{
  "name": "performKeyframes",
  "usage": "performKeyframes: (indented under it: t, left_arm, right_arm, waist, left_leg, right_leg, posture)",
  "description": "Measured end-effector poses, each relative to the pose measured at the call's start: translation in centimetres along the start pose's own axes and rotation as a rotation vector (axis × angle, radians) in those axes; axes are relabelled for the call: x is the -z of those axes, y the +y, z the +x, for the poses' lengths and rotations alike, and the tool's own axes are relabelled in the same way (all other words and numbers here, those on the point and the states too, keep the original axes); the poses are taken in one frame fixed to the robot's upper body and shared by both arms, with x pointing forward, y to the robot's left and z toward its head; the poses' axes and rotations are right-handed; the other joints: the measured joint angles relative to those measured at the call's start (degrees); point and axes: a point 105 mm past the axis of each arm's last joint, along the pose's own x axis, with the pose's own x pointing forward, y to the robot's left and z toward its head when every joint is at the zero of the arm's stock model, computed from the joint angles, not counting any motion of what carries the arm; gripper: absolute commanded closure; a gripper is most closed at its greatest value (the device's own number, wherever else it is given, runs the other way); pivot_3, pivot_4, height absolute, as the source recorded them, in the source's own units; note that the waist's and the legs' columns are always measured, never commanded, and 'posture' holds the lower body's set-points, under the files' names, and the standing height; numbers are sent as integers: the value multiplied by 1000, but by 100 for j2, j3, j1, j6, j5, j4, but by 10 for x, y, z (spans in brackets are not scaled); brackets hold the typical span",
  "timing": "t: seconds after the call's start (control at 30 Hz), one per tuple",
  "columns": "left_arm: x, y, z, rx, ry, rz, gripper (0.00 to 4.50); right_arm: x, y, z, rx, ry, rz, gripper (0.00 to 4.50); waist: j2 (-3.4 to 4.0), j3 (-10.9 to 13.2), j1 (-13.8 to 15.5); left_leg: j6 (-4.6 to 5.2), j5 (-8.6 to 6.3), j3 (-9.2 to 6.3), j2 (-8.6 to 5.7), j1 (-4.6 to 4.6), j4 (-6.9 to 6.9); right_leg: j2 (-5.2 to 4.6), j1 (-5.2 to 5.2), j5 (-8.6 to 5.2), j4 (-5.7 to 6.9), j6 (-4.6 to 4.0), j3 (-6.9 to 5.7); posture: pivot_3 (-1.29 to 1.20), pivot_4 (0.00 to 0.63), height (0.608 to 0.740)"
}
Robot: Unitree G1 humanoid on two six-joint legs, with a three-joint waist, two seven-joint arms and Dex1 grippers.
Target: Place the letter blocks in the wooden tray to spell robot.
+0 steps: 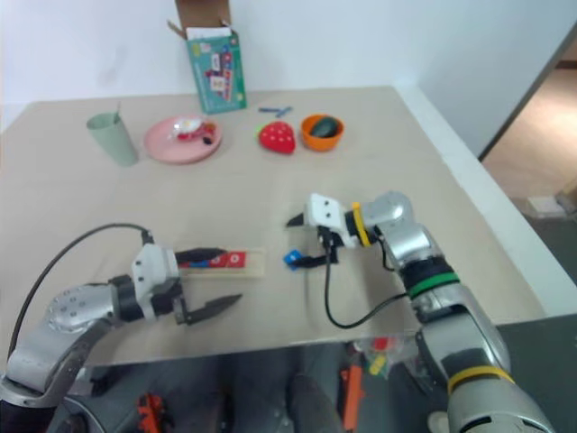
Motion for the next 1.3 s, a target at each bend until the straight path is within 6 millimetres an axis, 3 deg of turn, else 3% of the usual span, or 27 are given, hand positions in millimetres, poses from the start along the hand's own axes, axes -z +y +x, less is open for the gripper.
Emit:
performKeyframes:
  t: [0.23, 0.43, 0.63, 0.67, 1.03, 1.07, 1.1, 1.17, 1.3]
  left_arm:
    - [0, -4, -3, -26, 6, -1, 0]
    - [1, -4, -4, -40, 14, -9, 0]
    - [0, -4, -4, -40, 14, -7, 0]
    - [0, -4, -4, -40, 15, -7, 0]
    - [1, -4, -4, -41, 18, -4, 0]
    - [1, -4, -4, -41, 19, -3, 0]
    - [1, -4, -4, -42, 21, 0, 0]
    - [1, -4, -4, -42, 21, 4, 0]
    - [1, -4, -4, -42, 22, 4, 0]
  right_arm:
    - [19, 11, -1, -80, 31, -7, 39]
    - [23, 8, -3, -73, 38, -2, 39]
    - [25, 6, 0, -70, 43, 1, 39]
    - [25, 5, 0, -69, 43, 1, 283]
    - [25, 4, 4, -57, 23, 5, 283]
    - [24, 4, 5, -59, 23, 4, 601]
    - [24, 4, 6, -64, 24, 9, 601]
    - [22, 3, 17, -70, -5, 110, 601]
    - [23, 2, 16, -66, -3, 150, 601]
  waist:
    - [0, 0, 27]
    - [0, 0, 24]
    - [0, 0, 20]
    - [0, 0, 18]
    - [0, -1, -11]
    - [0, -1, -18]
    - [0, -1, -28]
    - [1, -1, -49]
    - [1, -1, -48]
  left_leg:
    - [-1, 1, 0, -8, 1, 4]
    - [-4, 3, -3, -6, 12, 5]
    - [-9, 9, 0, -6, 40, 10]
    - [-9, 10, 0, -6, 44, 11]
    - [-8, 14, -1, 1, 55, 11]
    - [-8, 14, -1, 2, 55, 11]
    - [-8, 14, -2, 5, 56, 11]
    - [-7, 15, -4, 10, 54, 11]
    - [-7, 15, -6, 11, 49, 11]
  right_leg:
    - [-13, 5, 3, 0, 1, -1]
    - [-8, 9, 3, 12, 1, -3]
    - [-3, 27, 7, 26, -1, 0]
    - [-2, 30, 8, 27, -2, 0]
    - [9, 33, 12, 37, -9, 2]
    - [10, 33, 13, 37, -11, 2]
    - [14, 33, 13, 38, -13, 2]
    - [24, 26, 18, 43, -21, 4]
    - [26, 23, 17, 43, -23, 4]
  posture:
    - [0, 150, 740]
    - [0, 150, 740]
    - [0, 150, 740]
    - [0, 150, 740]
    - [0, 150, 740]
    - [0, 150, 740]
    - [0, 150, 740]
    - [0, 150, 740]
    - [0, 150, 740]
